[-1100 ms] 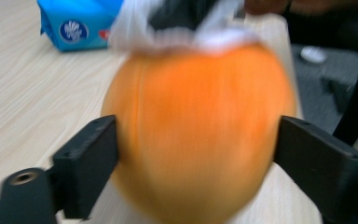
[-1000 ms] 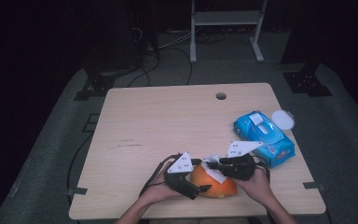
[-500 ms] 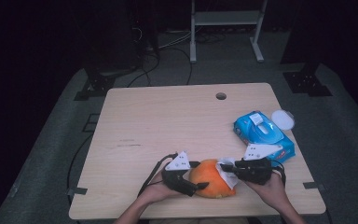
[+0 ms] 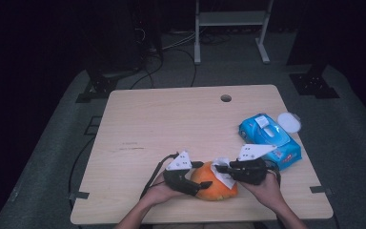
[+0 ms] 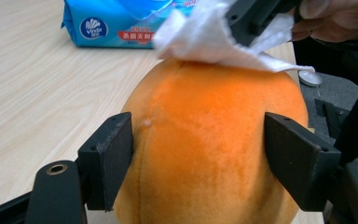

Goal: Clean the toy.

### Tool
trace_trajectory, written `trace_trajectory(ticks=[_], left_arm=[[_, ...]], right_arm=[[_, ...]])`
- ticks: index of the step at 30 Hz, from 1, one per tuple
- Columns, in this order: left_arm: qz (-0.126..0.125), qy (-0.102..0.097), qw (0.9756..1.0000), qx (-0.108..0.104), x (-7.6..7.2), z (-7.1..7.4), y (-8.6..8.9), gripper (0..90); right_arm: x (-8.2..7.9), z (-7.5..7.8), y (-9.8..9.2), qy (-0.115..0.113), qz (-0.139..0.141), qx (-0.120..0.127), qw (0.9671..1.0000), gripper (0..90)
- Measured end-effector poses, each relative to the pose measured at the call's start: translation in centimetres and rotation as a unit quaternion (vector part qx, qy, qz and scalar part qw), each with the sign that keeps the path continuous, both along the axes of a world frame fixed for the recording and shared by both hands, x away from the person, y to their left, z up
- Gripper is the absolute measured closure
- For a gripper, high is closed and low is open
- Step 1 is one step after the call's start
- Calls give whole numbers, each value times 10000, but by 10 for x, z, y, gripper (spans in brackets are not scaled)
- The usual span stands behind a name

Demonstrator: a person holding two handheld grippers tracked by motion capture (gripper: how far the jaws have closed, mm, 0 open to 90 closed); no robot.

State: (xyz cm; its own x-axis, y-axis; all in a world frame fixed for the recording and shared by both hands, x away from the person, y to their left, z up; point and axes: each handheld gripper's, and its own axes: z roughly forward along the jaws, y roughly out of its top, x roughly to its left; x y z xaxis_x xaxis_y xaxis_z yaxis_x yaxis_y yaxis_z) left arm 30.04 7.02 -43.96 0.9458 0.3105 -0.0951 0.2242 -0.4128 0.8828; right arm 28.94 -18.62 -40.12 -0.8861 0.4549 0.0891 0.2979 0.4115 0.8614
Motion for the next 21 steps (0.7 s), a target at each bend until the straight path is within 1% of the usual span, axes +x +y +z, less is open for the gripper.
trace_trajectory(ticks=[2,4,5,6,7,8,10,12,14,15,16,17,18,19,20,21], left_arm=[[-8,-3,10000,12,0,0,0,261],[-4,26,10000,-10,0,-1,1,262],[27,62,10000,-29,1,-2,1,262],[27,62,10000,-29,1,-2,1,262],[36,61,10000,-23,1,-2,1,261],[39,62,10000,-12,1,-2,2,261],[63,84,9999,-16,1,-2,2,261],[71,87,9999,-31,1,-2,2,261],[29,48,10000,-66,0,-1,1,259],[-117,85,9998,-147,-1,0,1,246],[-216,64,9996,-160,-2,0,0,232],[-326,-75,9994,-91,-4,1,-2,230],[-312,-119,9994,-58,-5,1,-3,239],[-201,-39,9998,-48,-4,0,-3,268],[-201,-39,9998,-48,-4,0,-3,284],[-99,84,9999,-82,0,-2,0,294]], right_arm=[[-1,-1,-4,45,-14,21,10000,862],[-4,-3,-11,122,-44,104,9999,861],[-9,-4,-18,158,-82,152,9997,861],[-9,-4,-18,158,-82,152,9997,861],[-15,-4,-22,169,-83,166,9997,861],[-15,-4,-22,169,-83,166,9997,861],[-20,-5,-25,184,-59,134,9997,861],[-21,-6,-27,208,-62,136,9997,861],[-19,-6,-28,235,-87,153,9996,862],[-16,-7,-28,259,-107,193,9994,862],[-13,-7,-28,306,-144,242,9991,862],[-10,-8,-27,287,-182,249,9991,862],[-6,-8,-26,313,-220,256,9989,862],[-1,-9,-25,350,-249,276,9987,862],[-1,-9,-25,350,-249,276,9987,862],[3,-10,-27,381,-276,305,9984,862]])
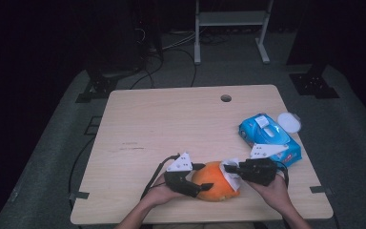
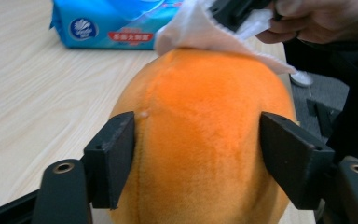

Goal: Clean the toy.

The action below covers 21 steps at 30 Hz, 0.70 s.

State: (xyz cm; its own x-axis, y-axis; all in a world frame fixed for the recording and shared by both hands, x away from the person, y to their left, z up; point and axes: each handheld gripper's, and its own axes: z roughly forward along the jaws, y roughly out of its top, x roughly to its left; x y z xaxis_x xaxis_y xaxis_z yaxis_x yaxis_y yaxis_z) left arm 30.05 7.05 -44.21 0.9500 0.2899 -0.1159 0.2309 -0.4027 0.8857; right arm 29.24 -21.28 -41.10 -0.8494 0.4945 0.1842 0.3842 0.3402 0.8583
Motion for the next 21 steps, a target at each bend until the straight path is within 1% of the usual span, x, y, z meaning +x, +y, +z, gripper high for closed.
trace_trajectory(ticks=[1,2,5,6,7,8,10,12,13,14,15,16,17,19,20,21], left_arm=[[0,0,10000,0,0,0,0,297],[76,82,9999,-13,1,-1,1,298],[146,110,9998,14,2,-1,2,298],[194,166,9997,4,3,-1,2,297],[194,166,9997,4,3,-1,2,297],[233,186,9996,-16,4,-1,3,295],[295,248,9993,-33,5,-2,4,293],[279,228,9993,-40,5,-2,3,289],[266,182,9995,-31,4,-1,2,287],[230,130,9996,-35,2,-1,1,280],[230,130,9996,-35,2,-1,1,278],[206,96,9997,-18,0,0,-1,275],[206,96,9997,-18,0,0,-1,272],[179,60,9998,3,-2,1,-2,269],[146,58,9999,-9,-3,1,-3,247],[95,62,9999,-31,-3,2,-3,229]], right_arm=[[0,0,0,0,0,0,10000,862],[-1,-1,-4,30,-62,-1,10000,862],[-4,-2,-8,66,-97,-9,9999,862],[-10,-4,-13,149,-115,-46,9998,861],[-10,-4,-13,149,-115,-46,9998,861],[-18,-5,-15,162,-55,-63,9998,860],[-21,-5,-16,152,-24,-103,9998,861],[-26,-5,-16,121,-19,-153,9998,861],[-25,-5,-16,124,-10,-163,9998,861],[-20,-6,-17,179,-42,-111,9998,861],[-20,-6,-17,179,-42,-111,9998,861],[-12,-7,-17,265,-100,1,9996,861],[-12,-7,-17,265,-100,1,9996,861],[-6,-6,-15,260,-153,63,9995,861],[-1,-4,-12,237,-170,99,9995,861],[1,-4,-11,262,-162,114,9995,861]])
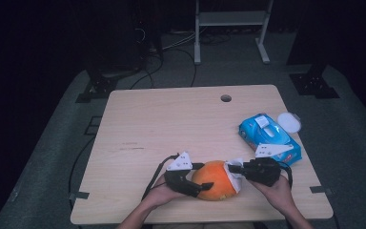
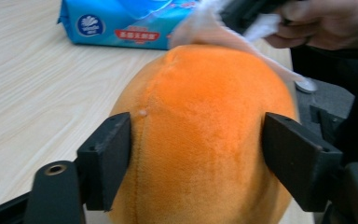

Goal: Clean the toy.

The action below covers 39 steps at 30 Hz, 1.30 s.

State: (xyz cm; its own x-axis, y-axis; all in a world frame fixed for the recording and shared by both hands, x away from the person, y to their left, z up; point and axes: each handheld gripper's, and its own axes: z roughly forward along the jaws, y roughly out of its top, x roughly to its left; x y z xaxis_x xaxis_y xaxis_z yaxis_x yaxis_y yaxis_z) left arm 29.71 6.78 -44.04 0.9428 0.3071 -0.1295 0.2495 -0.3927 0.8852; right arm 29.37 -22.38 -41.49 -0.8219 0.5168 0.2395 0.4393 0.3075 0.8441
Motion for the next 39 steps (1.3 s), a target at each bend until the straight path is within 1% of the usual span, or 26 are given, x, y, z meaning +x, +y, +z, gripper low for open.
trace_trajectory(ticks=[2,3,4,5,7,8,9,11,13,14,16,18,20,22,24,25,27,28,30,31,32,33,35,37,38,39], left_arm=[[-35,-1,10000,-54,2,1,3,203],[5,68,9999,-114,6,1,7,138],[60,156,9997,-163,9,1,10,138],[135,341,9990,-235,13,0,13,96],[164,606,9976,-282,19,-5,13,84],[113,776,9966,-261,20,-9,11,81],[-69,985,9949,-193,20,-14,5,85],[-95,1038,9944,-165,19,-15,2,90],[-101,931,9955,-112,16,-11,2,187],[-78,843,9963,-130,15,-9,3,292],[-78,626,9978,-226,12,-4,4,386],[27,88,9996,-269,8,4,4,428],[92,-361,9989,-297,7,17,4,428],[130,-688,9970,-323,6,26,6,428],[150,-987,9944,-341,6,32,8,423],[153,-1048,9937,-358,7,30,9,420],[137,-1053,9939,-310,9,25,10,396],[97,-1009,9946,-231,10,19,10,396],[-81,-755,9971,75,12,6,7,342],[-153,-645,9977,124,12,3,6,294],[-160,-607,9980,67,12,2,7,236],[-119,-529,9985,38,13,4,8,200],[89,-309,9995,-12,17,6,12,100],[144,-65,9999,37,21,3,13,99],[74,-9,9999,68,21,1,13,132],[35,-42,9999,104,19,0,12,171]], right_arm=[[2,0,1,9,36,-14,10000,861],[1,-3,1,6,50,-59,10000,861],[1,-3,1,6,50,-59,10000,861],[0,-4,-1,24,62,-59,10000,861],[0,-4,-2,39,59,-57,10000,861],[0,-5,-2,54,61,-44,10000,861],[1,-7,-2,107,104,1,9999,860],[1,-7,-2,136,108,-9,9998,860],[0,-9,-1,175,105,-25,9998,860],[0,-10,-3,208,98,26,9997,860],[0,-8,-6,269,51,115,9996,860],[0,-4,-8,189,1,129,9997,861],[1,9,-8,-76,-116,219,9997,861],[1,12,-8,-151,-138,244,9995,861],[2,20,-7,-303,-163,371,9987,861],[2,23,-6,-380,-182,388,9984,861],[3,21,-1,-415,-175,248,9987,861],[3,21,-1,-415,-175,248,9987,861],[5,10,5,-220,-48,146,9996,861],[4,4,9,-131,34,23,9999,861],[3,-3,14,-62,128,-118,9998,861],[0,-8,19,-72,170,-184,9997,862],[-3,-10,23,-26,272,-171,9995,861],[-6,-8,24,-53,282,-235,9993,861],[-6,-8,24,-50,290,-233,9993,861],[-7,-7,24,-28,305,-229,9993,861]])
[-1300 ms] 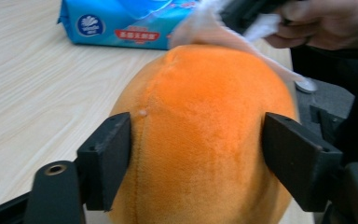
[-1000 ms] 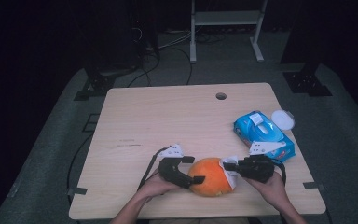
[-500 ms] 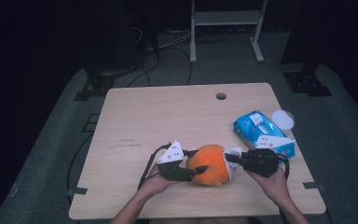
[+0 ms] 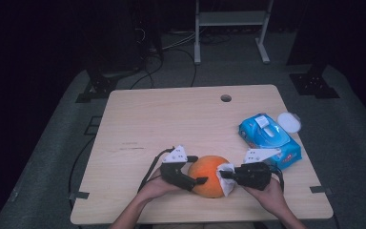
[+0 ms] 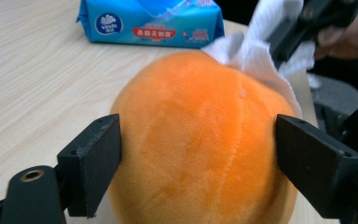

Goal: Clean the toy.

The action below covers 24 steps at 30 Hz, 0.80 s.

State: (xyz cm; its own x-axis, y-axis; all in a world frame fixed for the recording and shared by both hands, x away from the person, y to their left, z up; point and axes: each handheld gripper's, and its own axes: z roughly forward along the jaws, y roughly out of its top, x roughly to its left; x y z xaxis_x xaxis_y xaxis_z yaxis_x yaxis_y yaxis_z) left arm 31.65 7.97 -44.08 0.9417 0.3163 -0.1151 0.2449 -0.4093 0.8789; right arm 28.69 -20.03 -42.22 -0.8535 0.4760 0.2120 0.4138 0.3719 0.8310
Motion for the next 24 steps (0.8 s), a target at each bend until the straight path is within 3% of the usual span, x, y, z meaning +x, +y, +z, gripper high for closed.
trace_trajectory(ticks=[2,8,11,16,21,24], left_arm=[[-47,-107,9999,69,-3,0,-2,194],[-190,-518,9981,290,-13,1,-8,233],[-171,-460,9986,211,-13,-1,-4,241],[-131,-352,9993,25,-11,-2,-1,193],[-205,-544,9982,170,-13,-1,-6,236],[-277,-706,9967,283,-16,-1,-10,251]], right_arm=[[0,1,0,-32,2,-9,10000,861],[0,15,19,-422,180,-63,9989,861],[3,15,20,-461,188,-120,9987,862],[3,6,4,-350,27,-159,9993,862],[0,10,2,-401,-4,-230,9989,861],[-1,15,16,-458,239,-163,9985,860]])
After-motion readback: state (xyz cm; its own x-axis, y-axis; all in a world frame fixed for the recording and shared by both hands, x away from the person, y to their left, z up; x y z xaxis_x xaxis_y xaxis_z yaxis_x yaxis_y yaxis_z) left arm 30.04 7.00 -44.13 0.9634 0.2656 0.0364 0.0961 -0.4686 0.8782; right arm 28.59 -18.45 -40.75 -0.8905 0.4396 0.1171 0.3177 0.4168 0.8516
